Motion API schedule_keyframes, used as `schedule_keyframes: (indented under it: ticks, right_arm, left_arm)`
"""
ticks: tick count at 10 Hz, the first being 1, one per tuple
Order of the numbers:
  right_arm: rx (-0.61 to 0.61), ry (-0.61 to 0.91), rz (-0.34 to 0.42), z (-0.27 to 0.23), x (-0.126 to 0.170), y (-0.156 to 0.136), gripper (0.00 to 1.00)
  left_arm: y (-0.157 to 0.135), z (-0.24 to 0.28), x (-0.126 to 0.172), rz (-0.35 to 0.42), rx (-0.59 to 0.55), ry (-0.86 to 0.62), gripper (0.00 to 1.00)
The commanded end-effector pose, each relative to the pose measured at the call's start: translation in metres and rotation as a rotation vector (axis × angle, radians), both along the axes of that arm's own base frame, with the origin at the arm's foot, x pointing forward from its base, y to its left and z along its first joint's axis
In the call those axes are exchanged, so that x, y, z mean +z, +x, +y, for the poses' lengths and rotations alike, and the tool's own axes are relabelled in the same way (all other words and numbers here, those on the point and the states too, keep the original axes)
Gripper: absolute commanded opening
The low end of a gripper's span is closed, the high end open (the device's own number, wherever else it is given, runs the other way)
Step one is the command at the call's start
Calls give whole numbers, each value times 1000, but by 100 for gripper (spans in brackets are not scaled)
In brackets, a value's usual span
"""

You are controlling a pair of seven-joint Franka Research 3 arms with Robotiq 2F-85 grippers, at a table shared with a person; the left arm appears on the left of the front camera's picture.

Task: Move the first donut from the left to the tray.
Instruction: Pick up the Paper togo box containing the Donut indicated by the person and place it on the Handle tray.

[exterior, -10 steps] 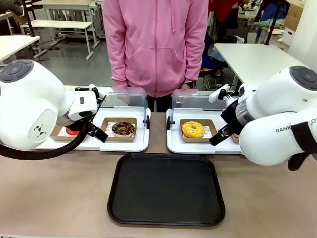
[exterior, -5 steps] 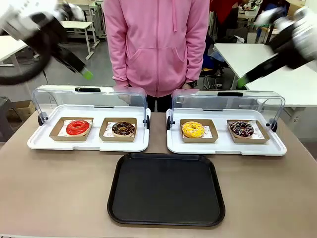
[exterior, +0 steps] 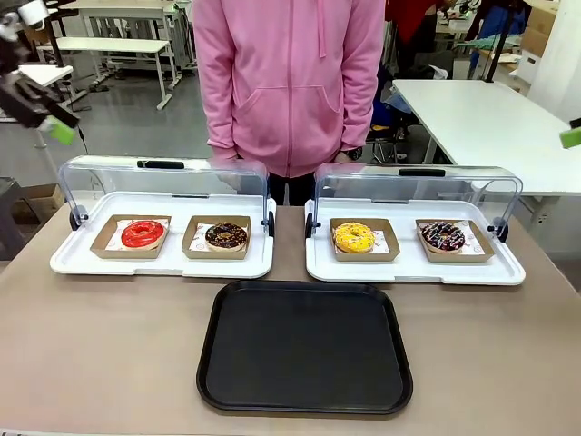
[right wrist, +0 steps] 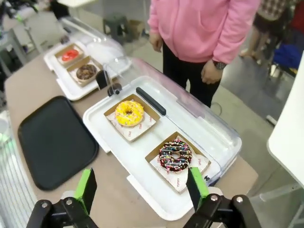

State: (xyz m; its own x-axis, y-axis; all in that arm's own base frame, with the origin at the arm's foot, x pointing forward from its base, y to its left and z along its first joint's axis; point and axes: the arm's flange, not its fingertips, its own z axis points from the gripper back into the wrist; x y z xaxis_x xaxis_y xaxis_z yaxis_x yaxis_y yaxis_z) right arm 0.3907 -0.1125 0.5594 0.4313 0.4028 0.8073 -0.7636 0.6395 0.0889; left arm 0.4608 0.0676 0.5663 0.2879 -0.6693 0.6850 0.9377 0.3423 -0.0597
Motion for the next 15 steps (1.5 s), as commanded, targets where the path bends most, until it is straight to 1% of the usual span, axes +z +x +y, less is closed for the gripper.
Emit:
schedule_keyframes:
  ticks: [1,2,3,5,6,7,8,10,12,14,15]
  right_arm:
    - [35,64,-49,-10,-12,3,100]
    - [13,-45,-65,18,-19,-1,100]
    - [14,31,-26,-12,-7,-2,100]
    - [14,31,-26,-12,-7,-2,100]
    - [9,21,-17,-7,-13,-2,100]
    - [42,83,8,-36,-7,20,100]
    - [62,117,-6,-60,-8,34,100]
    - [75,169,-37,-80,-12,38,100]
    - [67,207,-69,-99,-15,36,100]
    - [68,219,-114,-104,-17,31,100]
    - [47,227,-126,-104,-17,31,100]
  left_arm:
    - [-13,23,-8,-93,12,-68,100]
    - [-25,19,-7,-112,9,-59,100]
    - [-6,26,-5,-44,10,-26,100]
    - [-6,26,-5,-44,10,-26,100]
    - [-13,35,-7,-67,18,-23,100]
    - [-8,52,-13,-51,13,-60,100]
    - [-6,75,-19,-44,6,-100,100]
    - [-9,101,-23,-64,-6,-172,100]
    - [-5,118,-29,-84,1,-211,100]
    - [-6,127,-27,-118,9,-252,100]
    - [-7,129,-25,-142,23,-265,100]
